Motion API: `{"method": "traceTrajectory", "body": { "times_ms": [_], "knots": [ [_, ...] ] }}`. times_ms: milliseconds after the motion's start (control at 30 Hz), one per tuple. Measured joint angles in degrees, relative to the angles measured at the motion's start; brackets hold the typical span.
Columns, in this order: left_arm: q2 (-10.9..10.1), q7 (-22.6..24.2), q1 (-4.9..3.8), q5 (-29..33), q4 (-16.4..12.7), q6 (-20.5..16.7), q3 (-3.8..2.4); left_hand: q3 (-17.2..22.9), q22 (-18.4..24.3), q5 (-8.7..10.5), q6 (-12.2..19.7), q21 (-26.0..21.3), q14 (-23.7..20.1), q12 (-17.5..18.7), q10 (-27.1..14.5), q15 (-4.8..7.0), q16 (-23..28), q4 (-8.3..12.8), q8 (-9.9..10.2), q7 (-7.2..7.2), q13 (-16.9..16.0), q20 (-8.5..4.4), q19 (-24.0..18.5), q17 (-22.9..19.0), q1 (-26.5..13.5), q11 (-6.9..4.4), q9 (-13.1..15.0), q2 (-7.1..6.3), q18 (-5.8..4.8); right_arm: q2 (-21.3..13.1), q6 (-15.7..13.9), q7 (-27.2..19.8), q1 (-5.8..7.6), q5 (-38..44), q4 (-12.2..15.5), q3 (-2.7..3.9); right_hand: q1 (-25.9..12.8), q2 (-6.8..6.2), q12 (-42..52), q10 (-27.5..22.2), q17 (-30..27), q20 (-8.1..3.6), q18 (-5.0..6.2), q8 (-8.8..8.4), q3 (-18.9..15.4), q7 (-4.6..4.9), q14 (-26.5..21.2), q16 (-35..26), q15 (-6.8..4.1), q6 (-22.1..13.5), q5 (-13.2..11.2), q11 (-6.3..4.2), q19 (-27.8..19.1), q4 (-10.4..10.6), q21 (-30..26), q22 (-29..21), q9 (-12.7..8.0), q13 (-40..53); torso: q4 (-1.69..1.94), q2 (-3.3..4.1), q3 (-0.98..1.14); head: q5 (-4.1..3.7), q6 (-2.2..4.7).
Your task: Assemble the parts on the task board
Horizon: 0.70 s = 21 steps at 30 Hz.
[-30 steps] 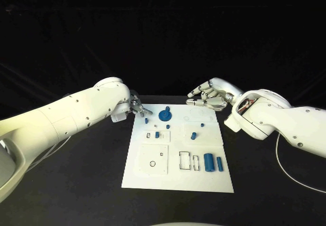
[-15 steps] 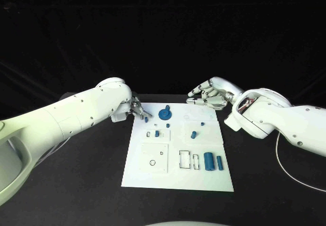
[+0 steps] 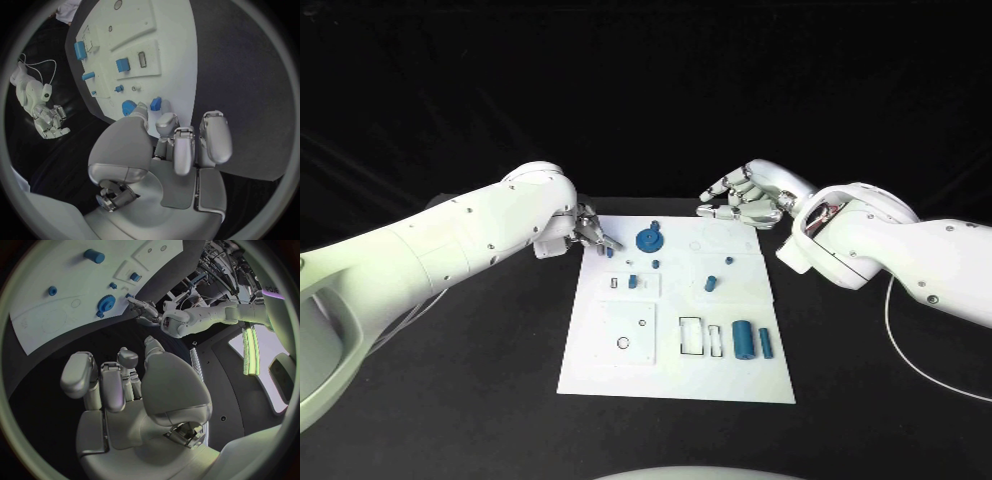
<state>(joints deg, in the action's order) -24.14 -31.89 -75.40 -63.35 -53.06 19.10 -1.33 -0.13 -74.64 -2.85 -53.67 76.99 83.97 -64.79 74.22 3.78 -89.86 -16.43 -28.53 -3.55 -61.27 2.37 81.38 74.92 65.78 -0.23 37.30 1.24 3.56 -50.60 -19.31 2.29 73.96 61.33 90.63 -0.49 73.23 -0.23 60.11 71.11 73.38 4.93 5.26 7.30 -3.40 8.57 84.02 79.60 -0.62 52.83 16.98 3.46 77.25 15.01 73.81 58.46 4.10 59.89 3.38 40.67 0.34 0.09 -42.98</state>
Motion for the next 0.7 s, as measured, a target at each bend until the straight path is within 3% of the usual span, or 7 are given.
{"method": "traceTrajectory", "body": {
  "times_ms": [167, 267, 700],
  "knots": [
    [0.0, 0.0, 0.00, 0.6, 0.0, 0.0, 0.00, 1.2, 0.0, 0.00, -0.2, 0.0, 0.0, 0.0, -0.2, 0.00, 0.0, 0.8, -0.3, 0.18, 0.1, 0.00, 0.0, 0.0, 2.0, -0.20, 0.1, 1.95, 0.00, 0.0, 0.0, 0.0, 0.00, 0.1, -0.2, 0.00, 0.0, 0.00, 0.0, 0.0, 0.0, 0.00, 0.00, 0.00, -0.2, 0.00, 0.0, 0.0, 0.00, 0.0, 0.0, 0.00, 0.0, 0.2, 0.0, 0.0, 0.0, 0.0, 0.04, -0.01, 0.01, -0.01, -0.03],
    [0.0, -0.1, 0.00, 0.9, 0.0, -0.2, 0.00, 1.9, 0.0, 0.00, -0.2, 0.0, 0.0, 0.0, -0.2, 0.00, 0.0, 1.2, -0.5, 0.18, 0.2, 0.00, 0.0, 0.0, 3.1, -0.20, 0.2, 2.37, 0.00, 0.0, 0.0, 0.0, 0.00, 0.2, -0.2, 0.00, 0.0, 0.00, 0.0, 0.0, 0.0, 0.00, 0.00, 0.00, -0.2, 0.00, 0.0, 0.0, 0.00, 0.0, 0.0, 0.00, 0.0, 0.2, 0.0, 0.0, 0.0, 0.0, 0.05, -0.01, 0.02, -0.01, 0.03],
    [0.1, 0.0, -0.01, 1.6, 0.0, -1.3, 0.00, 2.1, 0.2, 0.00, -0.2, 0.0, 0.0, 0.0, -0.2, 0.00, 0.0, 1.4, -0.5, 0.19, 0.3, 0.00, 0.0, 0.0, 3.7, -0.20, 0.2, 2.29, -0.01, 0.3, 0.1, 0.1, -0.01, 0.3, -0.5, 0.00, 0.0, 0.00, 0.0, 0.0, 0.0, 0.00, 0.00, 0.00, -0.2, 0.00, 0.0, 0.0, 0.00, 0.0, 0.0, 0.00, 0.0, 0.2, 0.0, 0.0, 0.0, 0.0, 0.01, -0.03, 0.02, -0.19, -0.01]
  ]
}}
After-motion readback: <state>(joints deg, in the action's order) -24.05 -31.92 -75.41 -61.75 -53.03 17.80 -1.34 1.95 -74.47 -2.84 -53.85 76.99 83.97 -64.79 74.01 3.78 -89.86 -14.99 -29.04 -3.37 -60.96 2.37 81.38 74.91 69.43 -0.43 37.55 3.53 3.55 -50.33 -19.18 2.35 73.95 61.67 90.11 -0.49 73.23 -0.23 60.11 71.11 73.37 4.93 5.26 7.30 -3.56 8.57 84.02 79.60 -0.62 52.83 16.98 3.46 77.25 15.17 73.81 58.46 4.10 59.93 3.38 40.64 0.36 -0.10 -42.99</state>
